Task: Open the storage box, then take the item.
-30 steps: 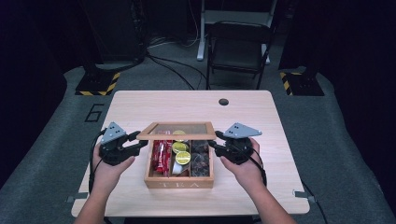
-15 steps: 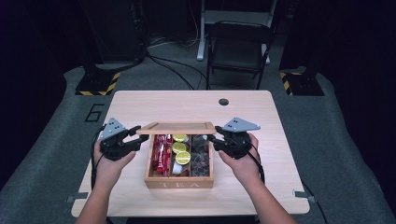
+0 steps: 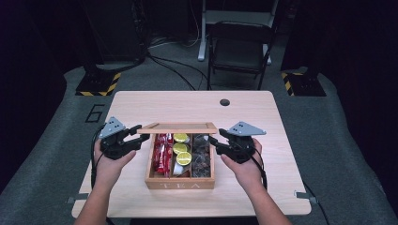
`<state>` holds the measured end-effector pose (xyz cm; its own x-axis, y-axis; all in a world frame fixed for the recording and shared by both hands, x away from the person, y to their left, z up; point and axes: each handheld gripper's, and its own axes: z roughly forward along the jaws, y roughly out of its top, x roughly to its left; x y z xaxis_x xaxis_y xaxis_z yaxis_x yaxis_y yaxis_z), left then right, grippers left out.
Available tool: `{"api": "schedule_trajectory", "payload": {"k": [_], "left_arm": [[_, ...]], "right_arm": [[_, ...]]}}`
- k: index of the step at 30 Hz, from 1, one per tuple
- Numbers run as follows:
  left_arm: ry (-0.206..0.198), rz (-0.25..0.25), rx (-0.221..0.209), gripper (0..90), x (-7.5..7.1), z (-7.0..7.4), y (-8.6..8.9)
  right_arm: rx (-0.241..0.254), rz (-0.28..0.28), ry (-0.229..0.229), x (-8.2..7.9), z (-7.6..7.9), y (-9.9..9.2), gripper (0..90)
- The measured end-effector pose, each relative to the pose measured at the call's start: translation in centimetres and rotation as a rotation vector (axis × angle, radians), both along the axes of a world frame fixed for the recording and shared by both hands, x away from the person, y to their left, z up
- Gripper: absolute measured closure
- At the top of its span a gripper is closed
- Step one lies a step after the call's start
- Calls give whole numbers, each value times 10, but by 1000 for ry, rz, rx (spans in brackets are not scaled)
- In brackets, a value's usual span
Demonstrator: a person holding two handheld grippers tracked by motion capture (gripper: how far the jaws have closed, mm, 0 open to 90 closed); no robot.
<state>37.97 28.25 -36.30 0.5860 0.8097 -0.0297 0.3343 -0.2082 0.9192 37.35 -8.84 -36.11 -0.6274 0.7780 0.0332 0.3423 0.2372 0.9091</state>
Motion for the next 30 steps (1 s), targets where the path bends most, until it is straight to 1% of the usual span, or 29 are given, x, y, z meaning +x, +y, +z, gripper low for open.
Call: {"api": "schedule_trajectory", "payload": {"k": [2,5,9,12,13,19,22,24,27,28,30], "left_arm": [[-2,3,-1,554,0,0,0],[0,1,5,554,-1,0,0],[0,-1,1,552,-1,-1,0],[2,-2,-2,551,-1,-2,0],[4,-6,5,551,-1,-1,0],[4,-6,5,550,-1,-2,0],[3,-5,2,549,-1,-2,0],[5,-9,5,549,-1,-2,1],[3,-9,8,549,-1,-2,0],[2,-8,8,549,-1,-2,0],[2,-9,8,548,-1,-2,0]], "right_arm": [[2,-10,-10,-5,-2,-4,517],[16,-19,1,-14,-8,-9,517],[34,-16,19,-22,-15,-13,520],[21,-16,20,-27,-20,-13,519],[16,-18,20,-28,-22,-13,518],[6,-16,30,-28,-33,-9,509],[1,-15,45,-27,-38,-7,506],[8,-9,50,-27,-42,-5,506],[-3,11,46,-25,-48,-1,500],[-5,11,55,-25,-50,1,498],[-25,19,49,-25,-54,4,493]]}}
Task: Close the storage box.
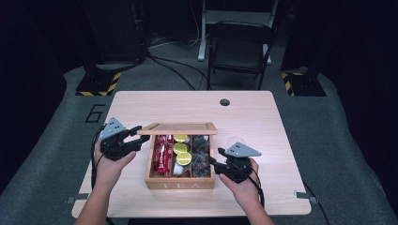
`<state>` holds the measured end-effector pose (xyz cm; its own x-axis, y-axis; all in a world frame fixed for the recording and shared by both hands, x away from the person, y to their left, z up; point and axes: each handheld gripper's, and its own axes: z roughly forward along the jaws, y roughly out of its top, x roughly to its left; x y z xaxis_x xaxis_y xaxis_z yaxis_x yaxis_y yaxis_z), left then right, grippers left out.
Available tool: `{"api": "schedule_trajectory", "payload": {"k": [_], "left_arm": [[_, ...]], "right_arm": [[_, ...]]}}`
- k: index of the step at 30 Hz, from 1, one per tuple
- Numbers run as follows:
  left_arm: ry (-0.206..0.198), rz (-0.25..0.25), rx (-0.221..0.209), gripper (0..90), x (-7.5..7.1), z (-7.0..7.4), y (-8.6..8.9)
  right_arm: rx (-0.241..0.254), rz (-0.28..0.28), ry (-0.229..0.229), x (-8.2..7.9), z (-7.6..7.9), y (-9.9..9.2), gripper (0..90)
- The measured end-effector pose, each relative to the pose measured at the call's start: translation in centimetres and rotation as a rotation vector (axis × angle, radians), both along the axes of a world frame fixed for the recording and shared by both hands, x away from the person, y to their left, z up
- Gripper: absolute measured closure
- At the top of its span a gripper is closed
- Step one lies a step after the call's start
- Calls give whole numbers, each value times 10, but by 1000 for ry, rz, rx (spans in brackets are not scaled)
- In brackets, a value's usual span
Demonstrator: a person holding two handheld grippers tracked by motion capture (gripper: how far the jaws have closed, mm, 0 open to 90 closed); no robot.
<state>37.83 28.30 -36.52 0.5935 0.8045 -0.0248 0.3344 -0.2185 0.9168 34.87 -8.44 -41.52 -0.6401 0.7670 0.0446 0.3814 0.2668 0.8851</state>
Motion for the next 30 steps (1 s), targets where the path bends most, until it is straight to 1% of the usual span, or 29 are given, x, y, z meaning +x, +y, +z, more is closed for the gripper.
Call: {"api": "schedule_trajectory", "payload": {"k": [2,7,8,9,10,15,17,18,20,22,23,25,26,30], "left_arm": [[-1,1,0,548,0,0,0],[-3,4,-3,548,-1,-1,0],[-3,4,-2,548,-1,-1,-1],[-2,3,-3,548,-1,-1,0],[-2,3,-3,548,-1,-1,0],[2,-1,1,547,-1,-1,0],[0,0,-2,546,-1,-1,0],[3,1,1,546,-1,-1,0],[1,4,5,546,-1,-1,-1],[3,3,8,546,-2,-1,-1],[3,3,8,546,-2,-1,-1],[2,5,9,546,-2,-1,-1],[3,4,9,546,-2,-1,-1],[3,3,8,546,-1,-1,-1]], "right_arm": [[-12,9,6,1,-3,2,490],[-21,21,22,3,-9,5,486],[-18,15,28,3,-10,6,484],[-23,25,24,4,-11,6,484],[-21,19,29,5,-12,6,484],[-38,36,29,6,-17,8,484],[-43,35,37,6,-18,10,486],[-54,45,32,6,-19,10,494],[-59,64,34,6,-20,12,507],[-64,64,42,6,-21,14,521],[-69,77,48,7,-22,14,522],[-65,79,55,6,-24,16,523],[-67,90,57,7,-25,17,525],[-72,88,71,9,-29,22,525]]}}
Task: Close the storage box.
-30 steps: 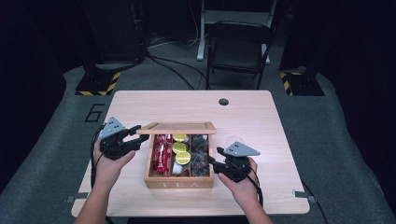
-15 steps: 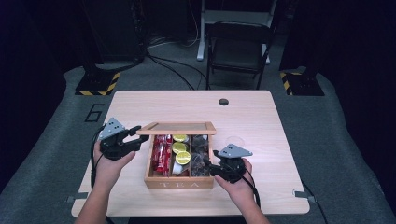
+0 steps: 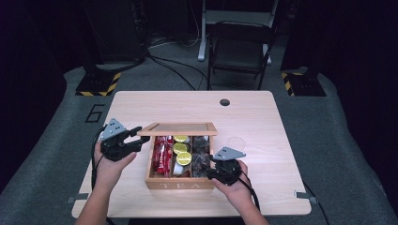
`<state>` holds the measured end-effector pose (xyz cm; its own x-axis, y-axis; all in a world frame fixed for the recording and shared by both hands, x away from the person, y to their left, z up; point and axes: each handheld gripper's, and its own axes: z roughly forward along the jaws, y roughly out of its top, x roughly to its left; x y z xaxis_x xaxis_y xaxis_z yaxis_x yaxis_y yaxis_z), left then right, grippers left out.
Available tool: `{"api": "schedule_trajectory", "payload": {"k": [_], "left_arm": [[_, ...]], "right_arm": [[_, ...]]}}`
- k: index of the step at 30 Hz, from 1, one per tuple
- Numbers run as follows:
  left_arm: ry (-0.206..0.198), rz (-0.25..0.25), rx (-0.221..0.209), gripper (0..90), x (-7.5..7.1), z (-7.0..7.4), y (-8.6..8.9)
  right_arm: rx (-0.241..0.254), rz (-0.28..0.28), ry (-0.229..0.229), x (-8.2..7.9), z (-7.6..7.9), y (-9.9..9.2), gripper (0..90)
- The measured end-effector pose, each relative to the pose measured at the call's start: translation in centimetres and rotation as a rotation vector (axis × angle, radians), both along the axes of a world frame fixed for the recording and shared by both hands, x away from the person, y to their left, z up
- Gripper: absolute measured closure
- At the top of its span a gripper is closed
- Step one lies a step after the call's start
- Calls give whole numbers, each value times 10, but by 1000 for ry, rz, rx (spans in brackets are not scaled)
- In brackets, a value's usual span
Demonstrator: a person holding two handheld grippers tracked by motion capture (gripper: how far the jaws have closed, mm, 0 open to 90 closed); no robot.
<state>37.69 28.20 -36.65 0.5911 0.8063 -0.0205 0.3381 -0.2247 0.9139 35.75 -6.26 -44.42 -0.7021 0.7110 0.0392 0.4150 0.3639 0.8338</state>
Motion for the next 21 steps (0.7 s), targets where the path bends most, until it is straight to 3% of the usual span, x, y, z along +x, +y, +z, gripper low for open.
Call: {"api": "schedule_trajectory", "payload": {"k": [7,16,21], "left_arm": [[0,-6,-2,542,1,0,1],[2,-10,-1,540,1,0,1],[3,-9,-2,540,1,0,1]], "right_arm": [[-3,10,25,7,-9,9,524],[-10,15,-5,9,-16,19,533],[-41,38,43,13,-22,24,586]]}}
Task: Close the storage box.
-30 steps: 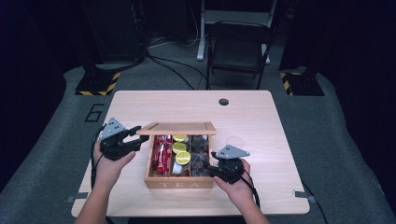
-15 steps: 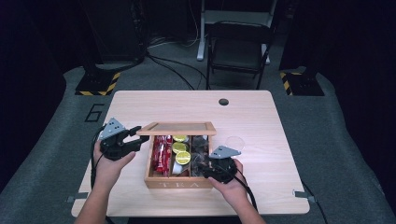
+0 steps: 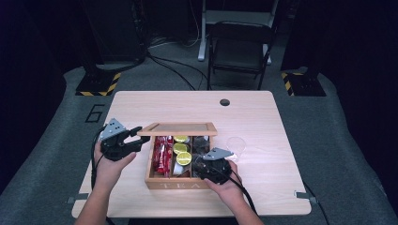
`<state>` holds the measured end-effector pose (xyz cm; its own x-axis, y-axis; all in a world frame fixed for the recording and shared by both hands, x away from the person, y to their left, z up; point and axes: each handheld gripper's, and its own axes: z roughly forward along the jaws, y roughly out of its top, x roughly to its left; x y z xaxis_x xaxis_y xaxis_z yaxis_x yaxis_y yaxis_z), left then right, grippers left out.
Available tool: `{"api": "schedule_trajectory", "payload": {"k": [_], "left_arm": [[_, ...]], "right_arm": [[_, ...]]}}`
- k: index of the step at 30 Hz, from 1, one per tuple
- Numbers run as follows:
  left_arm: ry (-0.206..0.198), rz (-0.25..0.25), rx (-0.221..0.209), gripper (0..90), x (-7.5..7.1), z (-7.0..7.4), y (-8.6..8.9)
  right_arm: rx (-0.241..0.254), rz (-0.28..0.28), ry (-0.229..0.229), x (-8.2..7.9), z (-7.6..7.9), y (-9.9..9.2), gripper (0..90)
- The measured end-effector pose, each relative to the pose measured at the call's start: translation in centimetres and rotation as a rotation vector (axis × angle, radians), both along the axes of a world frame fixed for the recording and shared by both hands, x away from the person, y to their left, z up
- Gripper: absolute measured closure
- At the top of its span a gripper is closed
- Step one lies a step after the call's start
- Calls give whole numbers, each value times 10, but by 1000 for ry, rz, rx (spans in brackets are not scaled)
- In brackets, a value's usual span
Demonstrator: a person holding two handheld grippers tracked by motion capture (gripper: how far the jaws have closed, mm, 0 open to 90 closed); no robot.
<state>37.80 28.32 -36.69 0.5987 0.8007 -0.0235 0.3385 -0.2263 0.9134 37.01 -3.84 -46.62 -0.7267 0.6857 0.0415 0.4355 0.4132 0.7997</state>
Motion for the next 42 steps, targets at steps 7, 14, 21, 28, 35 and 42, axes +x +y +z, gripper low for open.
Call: {"api": "schedule_trajectory", "payload": {"k": [7,14,21,28,35,42], "left_arm": [[-2,0,-6,538,0,0,0],[-2,-1,-6,536,1,-1,0],[-2,1,-9,535,1,-1,0],[-2,0,-7,534,1,-1,0],[0,0,-4,533,1,-1,0],[0,0,-6,532,1,-1,-1]], "right_arm": [[-28,3,34,4,-4,4,618],[-46,15,33,4,-4,4,758],[-20,14,34,0,1,1,775],[20,1,21,1,12,-5,775],[36,3,-4,0,24,-10,775],[52,-4,-11,-1,35,-15,776]]}}
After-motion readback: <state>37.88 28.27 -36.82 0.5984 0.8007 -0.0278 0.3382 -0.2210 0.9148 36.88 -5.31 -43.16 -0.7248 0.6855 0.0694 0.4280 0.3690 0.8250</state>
